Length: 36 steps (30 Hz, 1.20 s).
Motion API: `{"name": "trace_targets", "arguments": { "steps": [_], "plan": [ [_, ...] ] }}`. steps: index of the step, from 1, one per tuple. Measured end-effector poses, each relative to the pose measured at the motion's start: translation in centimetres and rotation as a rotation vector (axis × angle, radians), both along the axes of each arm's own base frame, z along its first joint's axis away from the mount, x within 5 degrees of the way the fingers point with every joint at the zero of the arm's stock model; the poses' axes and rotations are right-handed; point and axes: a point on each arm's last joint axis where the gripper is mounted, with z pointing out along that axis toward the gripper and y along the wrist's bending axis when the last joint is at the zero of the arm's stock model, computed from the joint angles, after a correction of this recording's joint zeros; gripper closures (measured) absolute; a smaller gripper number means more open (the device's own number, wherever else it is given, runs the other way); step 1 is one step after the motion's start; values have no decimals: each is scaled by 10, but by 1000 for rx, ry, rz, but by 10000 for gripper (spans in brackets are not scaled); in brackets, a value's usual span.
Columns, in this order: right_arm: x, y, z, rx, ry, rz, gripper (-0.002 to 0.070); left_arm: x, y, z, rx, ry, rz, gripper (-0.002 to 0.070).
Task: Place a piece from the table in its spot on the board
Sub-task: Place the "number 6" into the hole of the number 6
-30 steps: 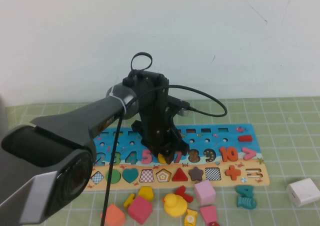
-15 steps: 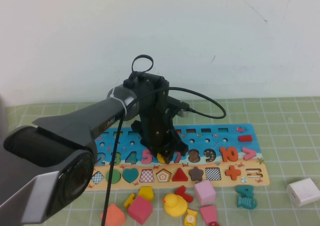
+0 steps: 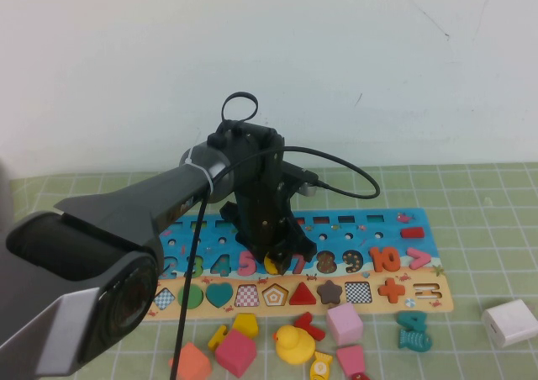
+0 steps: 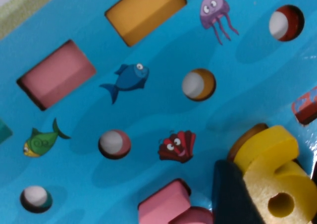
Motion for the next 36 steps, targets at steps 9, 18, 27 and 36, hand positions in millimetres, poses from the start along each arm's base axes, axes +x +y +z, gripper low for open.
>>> {"name": "trace_targets", "arguments": {
  "steps": [9, 18, 27, 36],
  "plan": [
    [0, 0, 0, 0, 0, 0, 678, -2, 1, 0, 10, 22, 2, 327],
    [0, 0, 0, 0, 0, 0, 678, -3, -1, 2, -11, 37, 9, 333],
    [0, 0, 0, 0, 0, 0, 678, -3, -1, 3, -7, 43, 11, 396],
    [0, 0, 0, 0, 0, 0, 678, 5, 4, 35, 38, -68, 12, 404]
  ]
}}
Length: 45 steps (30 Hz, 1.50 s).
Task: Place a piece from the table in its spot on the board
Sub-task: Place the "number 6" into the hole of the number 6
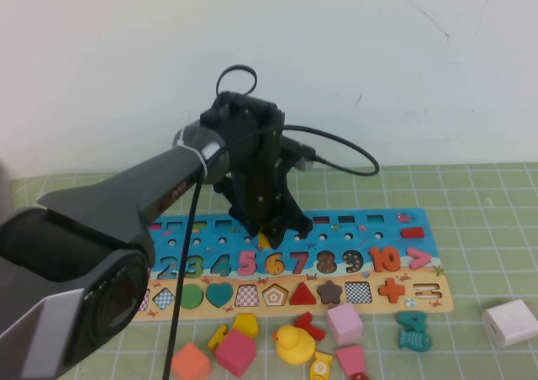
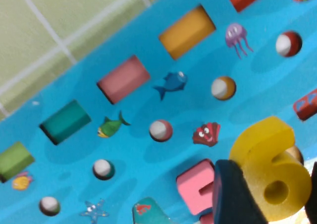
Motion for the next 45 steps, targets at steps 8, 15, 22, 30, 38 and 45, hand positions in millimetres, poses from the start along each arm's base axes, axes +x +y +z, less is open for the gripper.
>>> {"name": "trace_targets", "arguments": {
  "steps": [8, 15, 22, 30, 38, 45],
  "plan": [
    [0, 0, 0, 0, 0, 0, 678, -2, -3, -4, -25, 43, 20, 404],
    [0, 0, 0, 0, 0, 0, 678, -4, -3, -22, -6, 98, 43, 404],
    [0, 0, 0, 0, 0, 0, 678, -4, -4, -24, -19, 109, 48, 382],
    [0, 0, 0, 0, 0, 0, 678, -6, -7, -24, -50, 124, 45, 357],
    [0, 0, 0, 0, 0, 0, 678, -5, -6, -24, -43, 119, 37, 354],
    [0, 0, 0, 0, 0, 0, 678, -5, -5, -21, -32, 123, 33, 354]
  ]
}}
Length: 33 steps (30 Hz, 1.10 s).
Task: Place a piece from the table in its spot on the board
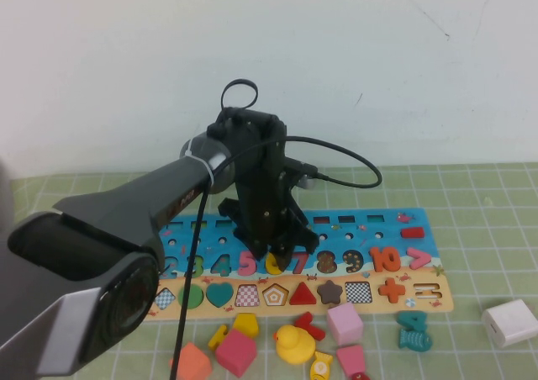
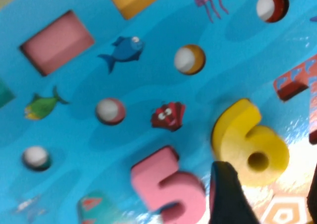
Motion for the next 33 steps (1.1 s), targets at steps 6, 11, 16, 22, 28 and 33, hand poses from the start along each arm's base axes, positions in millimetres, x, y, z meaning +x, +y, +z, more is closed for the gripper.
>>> {"name": "trace_targets", "arguments": {
  "steps": [6, 11, 16, 22, 28, 33],
  "plan": [
    [0, 0, 0, 0, 0, 0, 678, -2, 10, 43, 64, -81, -28, 489],
    [0, 0, 0, 0, 0, 0, 678, -13, 17, 107, 30, -194, -45, 643],
    [0, 0, 0, 0, 0, 0, 678, -34, 19, 168, -20, -301, -80, 671],
    [0, 0, 0, 0, 0, 0, 678, -74, 29, 221, -73, -392, -108, 675],
    [0, 0, 0, 0, 0, 0, 678, -124, 56, 229, -97, -425, -110, 675],
    [0, 0, 0, 0, 0, 0, 678, -182, 90, 229, -141, -488, -85, 675]
  ]
}}
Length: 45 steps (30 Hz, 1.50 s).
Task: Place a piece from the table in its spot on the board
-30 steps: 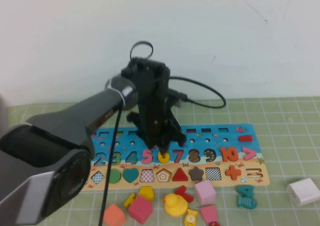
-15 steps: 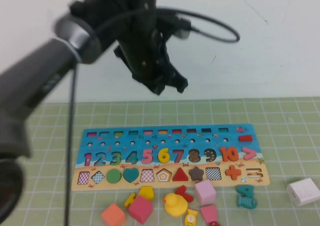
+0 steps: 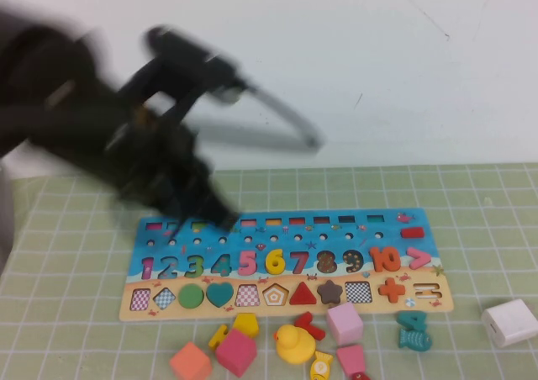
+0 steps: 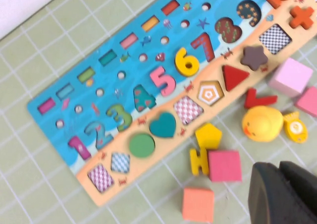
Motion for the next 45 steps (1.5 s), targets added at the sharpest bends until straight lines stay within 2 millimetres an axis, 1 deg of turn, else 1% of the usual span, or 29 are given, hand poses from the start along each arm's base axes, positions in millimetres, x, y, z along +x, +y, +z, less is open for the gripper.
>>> {"name": "trace_targets", "arguments": {
  "steps": [3, 6, 7, 9, 12, 17, 21, 24, 31, 36, 39, 45],
  "plan": [
    [0, 0, 0, 0, 0, 0, 678, -36, 21, -4, -56, -47, 34, 675],
    [0, 0, 0, 0, 0, 0, 678, -71, 42, -16, -132, -97, 82, 675],
    [0, 0, 0, 0, 0, 0, 678, -82, 49, -17, -165, -125, 96, 675],
    [0, 0, 0, 0, 0, 0, 678, -102, 61, -27, -220, -161, 128, 675],
    [0, 0, 0, 0, 0, 0, 678, -125, 77, -43, -271, -193, 181, 675],
    [0, 0, 0, 0, 0, 0, 678, -149, 96, -60, -291, -227, 243, 675],
    [0, 0, 0, 0, 0, 0, 678, -162, 103, -60, -316, -216, 261, 675],
    [0, 0, 0, 0, 0, 0, 678, -168, 107, -61, -315, -198, 276, 675],
    [0, 0, 0, 0, 0, 0, 678, -172, 116, -67, -235, -143, 343, 675],
    [0, 0, 0, 0, 0, 0, 678, -172, 119, -70, -215, -145, 378, 675],
    [0, 0, 0, 0, 0, 0, 678, -169, 119, -79, -241, -220, 359, 676],
    [0, 0, 0, 0, 0, 0, 678, -172, 125, -112, -373, -331, 417, 676]
  ]
}}
